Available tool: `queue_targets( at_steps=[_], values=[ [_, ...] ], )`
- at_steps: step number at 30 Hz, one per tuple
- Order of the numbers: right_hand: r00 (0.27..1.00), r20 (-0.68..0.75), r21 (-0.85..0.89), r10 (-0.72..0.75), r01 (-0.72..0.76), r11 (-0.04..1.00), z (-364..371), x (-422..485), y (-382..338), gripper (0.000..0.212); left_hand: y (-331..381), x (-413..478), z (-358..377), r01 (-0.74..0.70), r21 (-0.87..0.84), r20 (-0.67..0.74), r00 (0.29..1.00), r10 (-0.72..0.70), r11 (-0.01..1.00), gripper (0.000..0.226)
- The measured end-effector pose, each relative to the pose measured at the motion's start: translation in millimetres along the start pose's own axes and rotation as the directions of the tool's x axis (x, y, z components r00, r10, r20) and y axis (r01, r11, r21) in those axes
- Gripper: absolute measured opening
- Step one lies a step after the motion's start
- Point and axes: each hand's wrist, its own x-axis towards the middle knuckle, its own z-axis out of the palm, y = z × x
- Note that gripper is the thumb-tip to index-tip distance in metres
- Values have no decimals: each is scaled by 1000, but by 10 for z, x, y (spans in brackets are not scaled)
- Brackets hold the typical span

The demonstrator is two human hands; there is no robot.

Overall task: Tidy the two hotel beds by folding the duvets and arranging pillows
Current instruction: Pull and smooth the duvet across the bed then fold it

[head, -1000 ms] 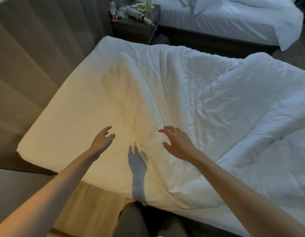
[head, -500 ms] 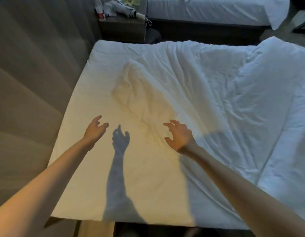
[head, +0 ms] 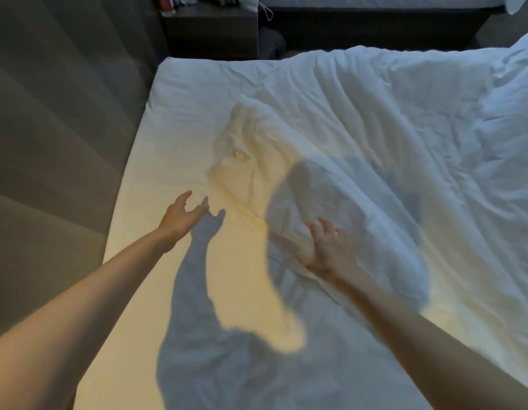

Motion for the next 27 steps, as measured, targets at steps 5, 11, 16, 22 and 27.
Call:
queue_targets(
  at_steps=[5,11,16,22,27],
  values=[
    [986,146,97,79,-94,991,434,627,115,104,-53,794,192,-63,50,42,997,61,997,80],
    [968,177,27,179,-186,982,624,1000,139,113,14,1610,539,-110,54,43,993,108,992,67],
    [986,45,32,162,-163,986,692,1156,153,88,126,1999,857,-12,317,-107,993,49,948,118],
    [999,-52,11,5,-4,1000,508,1225,283,61,73,1839,898,32,225,-52,998,-20,974,96],
    [995,54,73,-83,79,994,137,1093,350,51,-286,1131,626,47,96,-104,994,-37,994,64]
  ],
)
